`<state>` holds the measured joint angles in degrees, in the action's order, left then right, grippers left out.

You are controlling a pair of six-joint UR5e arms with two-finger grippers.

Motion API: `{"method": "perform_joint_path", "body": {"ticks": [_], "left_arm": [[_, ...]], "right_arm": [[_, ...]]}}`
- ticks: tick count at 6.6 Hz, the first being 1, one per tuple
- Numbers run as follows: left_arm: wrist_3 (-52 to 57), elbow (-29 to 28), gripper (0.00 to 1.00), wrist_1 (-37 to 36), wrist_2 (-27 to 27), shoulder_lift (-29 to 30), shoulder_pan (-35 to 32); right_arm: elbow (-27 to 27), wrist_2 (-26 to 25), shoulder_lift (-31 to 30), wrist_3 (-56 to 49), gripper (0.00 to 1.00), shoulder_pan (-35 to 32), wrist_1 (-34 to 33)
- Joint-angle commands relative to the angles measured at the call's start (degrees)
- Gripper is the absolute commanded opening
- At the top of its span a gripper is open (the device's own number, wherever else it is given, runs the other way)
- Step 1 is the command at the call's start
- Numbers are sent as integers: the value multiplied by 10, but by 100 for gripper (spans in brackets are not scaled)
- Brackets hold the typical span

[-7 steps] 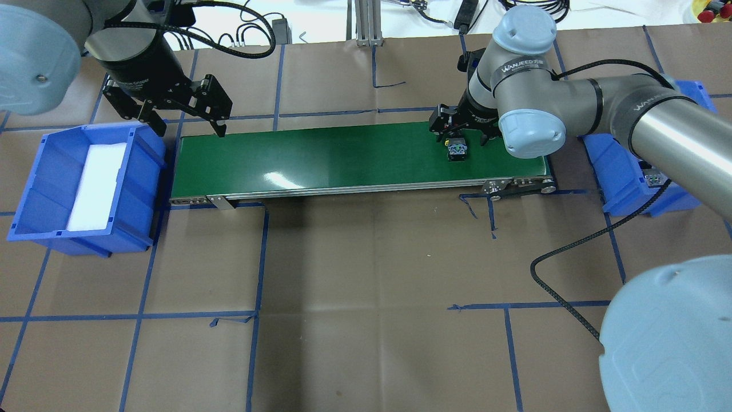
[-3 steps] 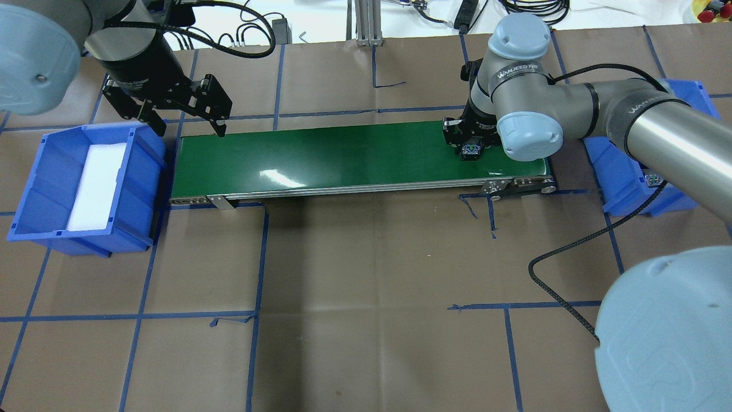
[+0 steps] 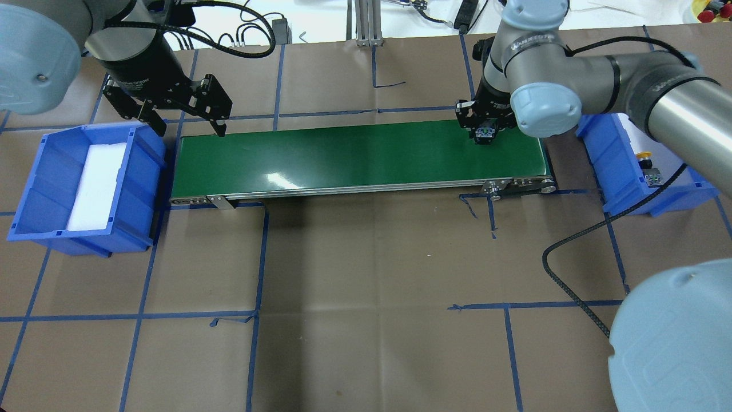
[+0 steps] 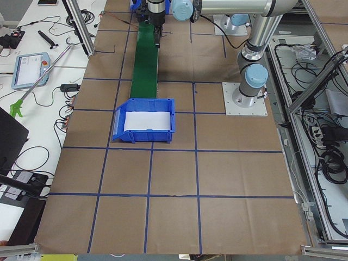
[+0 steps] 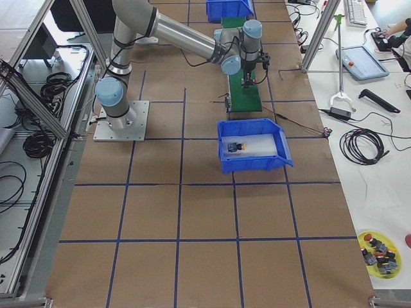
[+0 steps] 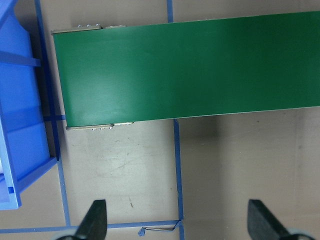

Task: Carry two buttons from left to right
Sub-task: 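Carry the red button with the right gripper into the blue bin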

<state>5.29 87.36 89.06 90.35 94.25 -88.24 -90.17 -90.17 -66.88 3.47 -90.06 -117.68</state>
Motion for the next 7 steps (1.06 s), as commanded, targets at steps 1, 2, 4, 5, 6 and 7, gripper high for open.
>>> {"method": "perform_joint_path", "body": {"ticks": [1,2,4,5,6,7], "left_arm": [[0,0,100,0,0,1,0],[0,0,100,0,0,1,0],[0,0,100,0,0,1,-1],[0,0,100,0,0,1,-1],[-1,0,100,-7,0,1,0],[-2,0,100,-8,0,2,0]], "right_arm": [[71,-8,-35,-107,4,81,107],[88,-5,-33,-179,5,158,113],[125,3,-8,-289,5,253,111],[130,1,19,-324,5,276,105],[136,3,47,-326,5,286,105],[128,5,67,-326,5,285,104]]}}
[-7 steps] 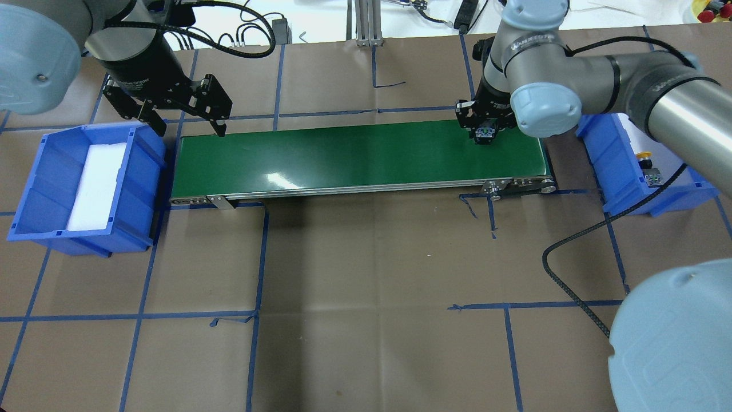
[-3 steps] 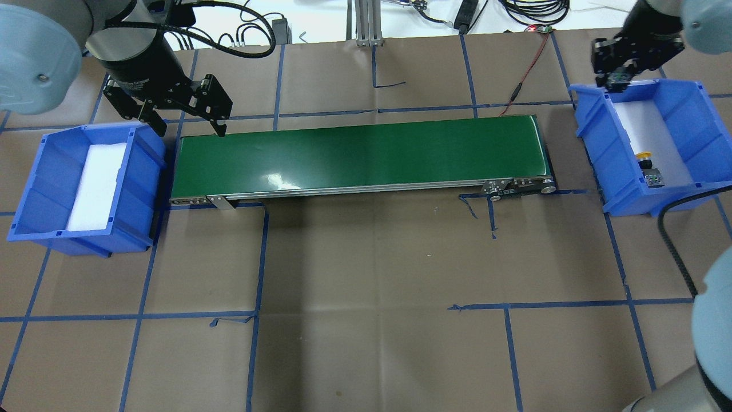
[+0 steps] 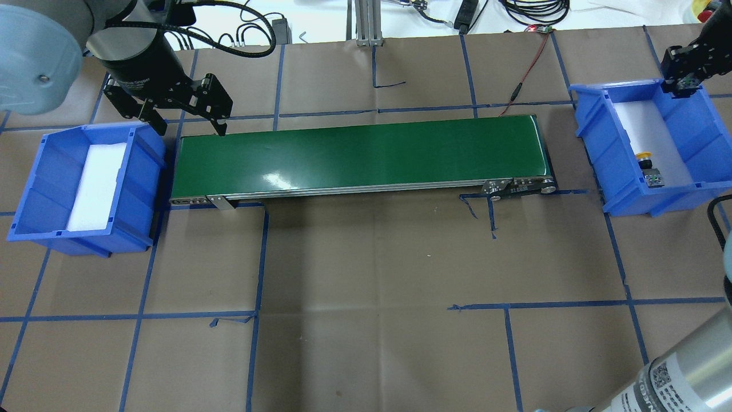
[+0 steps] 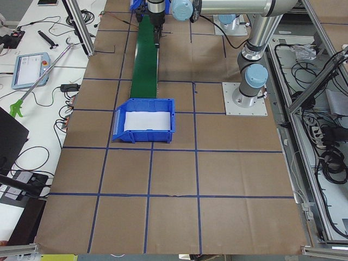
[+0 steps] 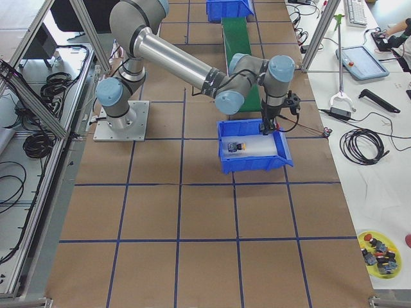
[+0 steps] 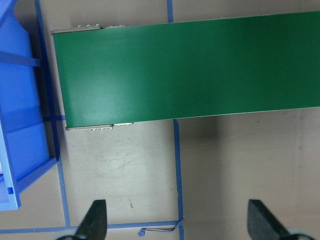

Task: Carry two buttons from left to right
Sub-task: 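Carry the red button with the right gripper into the blue bin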

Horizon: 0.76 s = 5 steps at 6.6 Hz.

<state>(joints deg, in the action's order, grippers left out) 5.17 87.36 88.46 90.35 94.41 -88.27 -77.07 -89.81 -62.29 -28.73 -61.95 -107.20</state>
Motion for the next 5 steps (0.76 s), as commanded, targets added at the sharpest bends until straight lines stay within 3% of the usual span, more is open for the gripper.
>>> {"method": "perform_joint_path", "body": {"ticks": [1,3,5], "left_arm": [[0,0,100,-3,0,1,0],[0,0,100,-2,0,0,0],[2,0,100,-2,0,-1,0]], "right_arm": [[-5,1,44,-5,5,2,-12],[-10,0,79,-27,5,1,-54],[-11,-5,92,-28,5,-12,-54]]}}
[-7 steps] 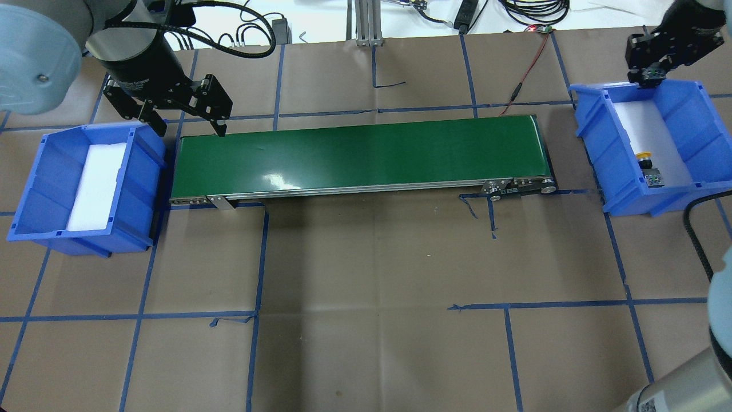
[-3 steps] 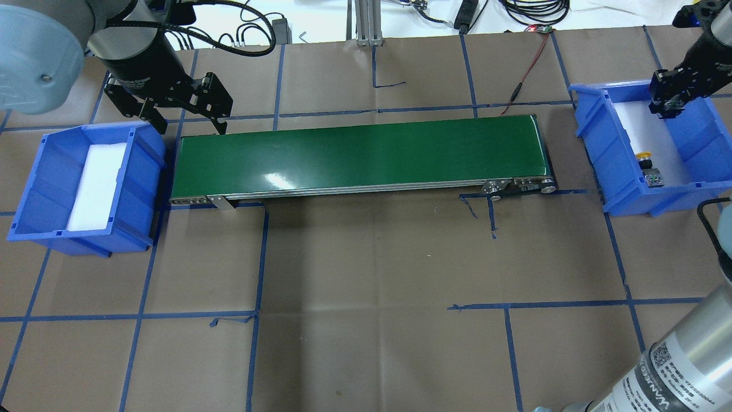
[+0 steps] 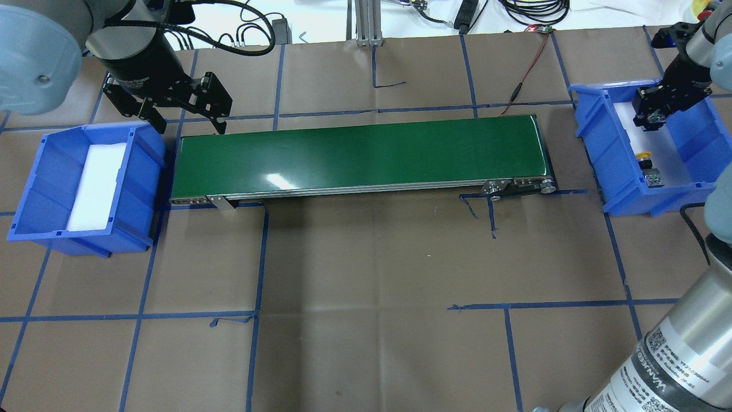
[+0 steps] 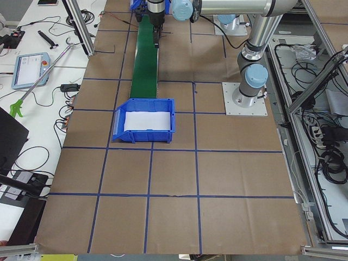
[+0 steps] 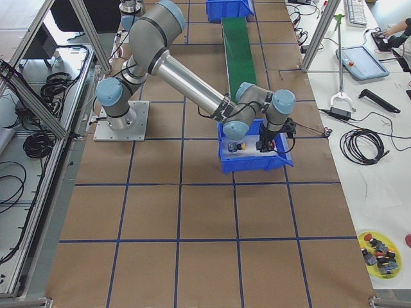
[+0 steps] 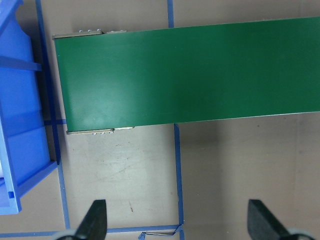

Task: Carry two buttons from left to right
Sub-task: 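Carry the red button with the right gripper into the blue bin, then lower the red button beside the yellow one and open the right gripper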

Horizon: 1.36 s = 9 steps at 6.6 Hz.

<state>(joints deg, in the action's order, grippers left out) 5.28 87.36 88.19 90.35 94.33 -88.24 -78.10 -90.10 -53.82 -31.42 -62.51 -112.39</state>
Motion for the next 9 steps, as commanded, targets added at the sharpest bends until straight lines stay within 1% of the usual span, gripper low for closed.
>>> {"method": "perform_joint_path", "body": {"ticks": [1,2,3,4,7,9], "left_arm": [[1,0,100,0,0,0,0],[2,0,100,0,0,-2,0],[2,0,100,0,1,-2,0],[2,0,100,0,0,-2,0],[2,0,100,0,0,-2,0],[2,0,100,0,1,-2,0]], "right_arm": [[-1,-3,11,-1,5,-9,-2],[-6,-3,11,0,10,-9,-2],[-5,3,13,1,71,-9,-3],[-6,4,13,7,98,-9,-2],[1,0,-3,9,99,-16,3],[-2,-3,-55,8,100,-17,6]]}}
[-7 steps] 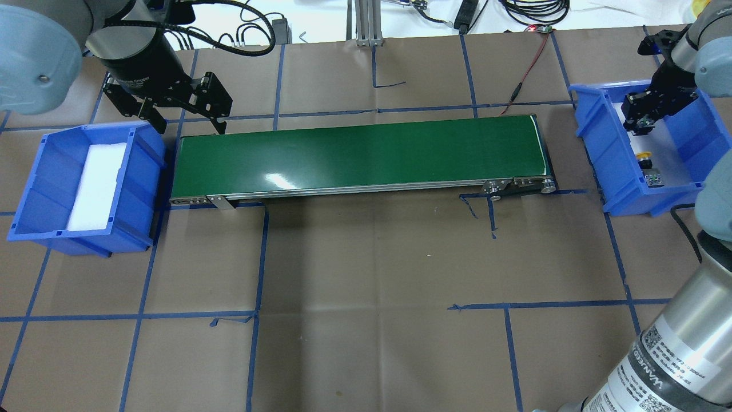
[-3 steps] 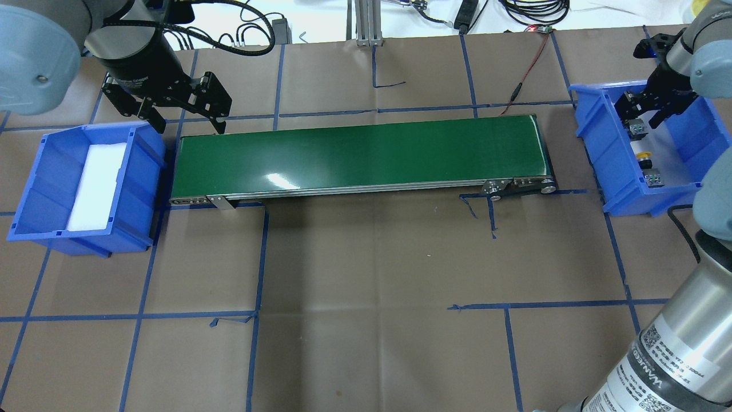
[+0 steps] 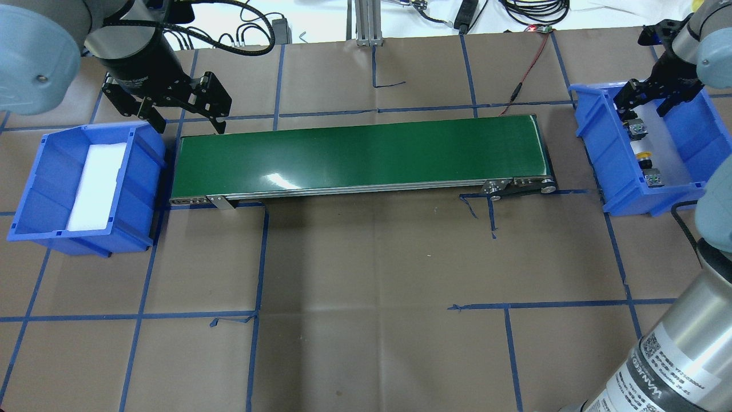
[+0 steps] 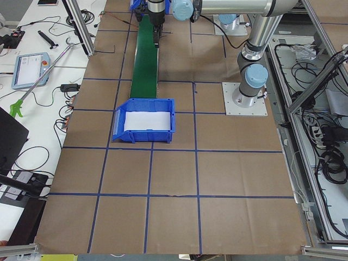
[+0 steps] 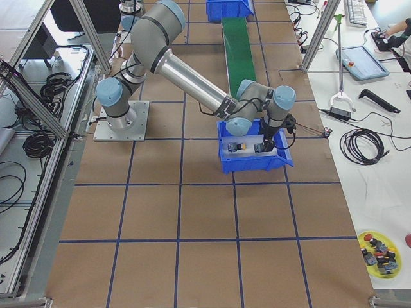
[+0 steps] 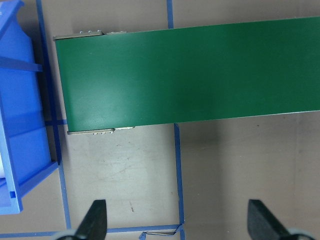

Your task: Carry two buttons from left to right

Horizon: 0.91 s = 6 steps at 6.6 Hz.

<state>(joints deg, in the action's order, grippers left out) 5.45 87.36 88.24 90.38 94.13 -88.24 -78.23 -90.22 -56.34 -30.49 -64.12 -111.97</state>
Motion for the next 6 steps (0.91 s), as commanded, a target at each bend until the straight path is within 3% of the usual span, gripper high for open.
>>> {"method": "perform_joint_path", "body": {"ticks": [1,3,4,6], "left_arm": [[0,0,100,0,0,0,0],[0,0,100,0,0,0,0],[0,1,100,0,0,0,0],[0,0,100,0,0,0,0]], "right_arm": [[-5,0,-69,-4,100,0,18],[3,1,-145,8,100,-2,98],[0,3,-169,78,100,-7,104],[-2,2,-218,235,100,-110,141]]}}
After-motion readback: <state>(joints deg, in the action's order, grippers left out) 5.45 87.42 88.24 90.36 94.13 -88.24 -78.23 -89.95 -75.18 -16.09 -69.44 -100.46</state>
